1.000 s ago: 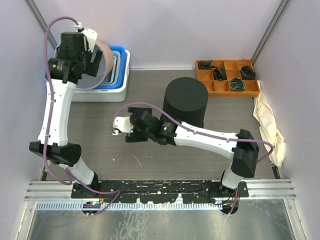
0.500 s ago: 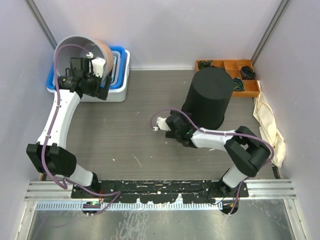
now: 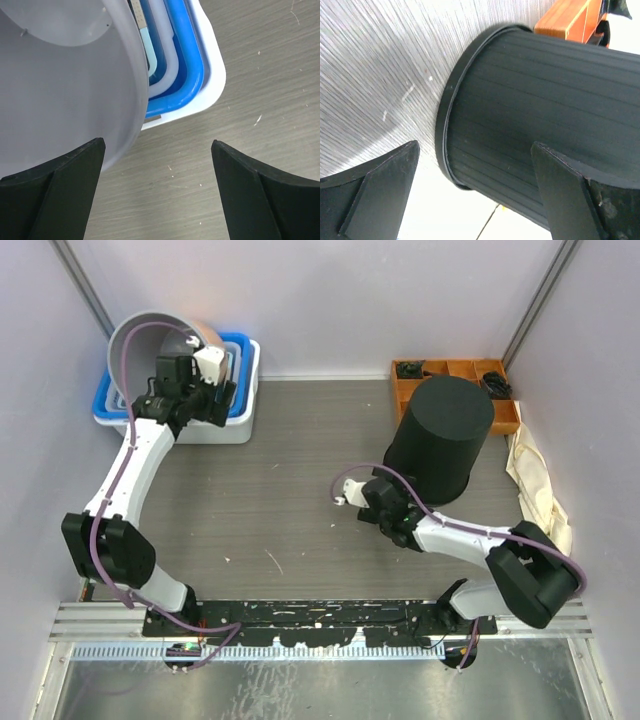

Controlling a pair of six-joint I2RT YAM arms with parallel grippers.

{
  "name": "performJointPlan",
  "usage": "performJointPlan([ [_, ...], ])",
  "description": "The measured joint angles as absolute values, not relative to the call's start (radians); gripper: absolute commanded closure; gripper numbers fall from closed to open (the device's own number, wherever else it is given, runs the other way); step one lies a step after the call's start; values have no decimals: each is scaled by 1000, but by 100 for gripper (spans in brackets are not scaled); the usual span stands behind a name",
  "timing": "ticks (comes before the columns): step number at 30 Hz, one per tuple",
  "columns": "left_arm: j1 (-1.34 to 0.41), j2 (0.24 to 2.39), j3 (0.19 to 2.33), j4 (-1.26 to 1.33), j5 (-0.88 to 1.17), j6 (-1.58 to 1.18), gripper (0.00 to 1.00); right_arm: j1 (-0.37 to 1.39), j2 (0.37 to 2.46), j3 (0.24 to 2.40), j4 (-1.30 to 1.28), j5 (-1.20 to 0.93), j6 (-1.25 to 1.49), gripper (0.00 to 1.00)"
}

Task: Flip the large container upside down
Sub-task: Move the container to the center of the board.

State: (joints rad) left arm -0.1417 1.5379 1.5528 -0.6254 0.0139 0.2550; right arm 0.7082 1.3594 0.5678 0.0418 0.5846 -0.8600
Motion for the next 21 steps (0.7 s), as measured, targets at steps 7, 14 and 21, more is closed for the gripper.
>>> performJointPlan([
  [7,-150,1589,1547,-541,-54,287,36,603,1249,495,27,630,-862,0],
  [14,-150,1613,1547,-503,-86,300,36,587,1161,475,-2,694,-861,0],
  [21,-150,1627,1548,-472,-105,305,36,587,1209,559,-73,686,-821,0],
])
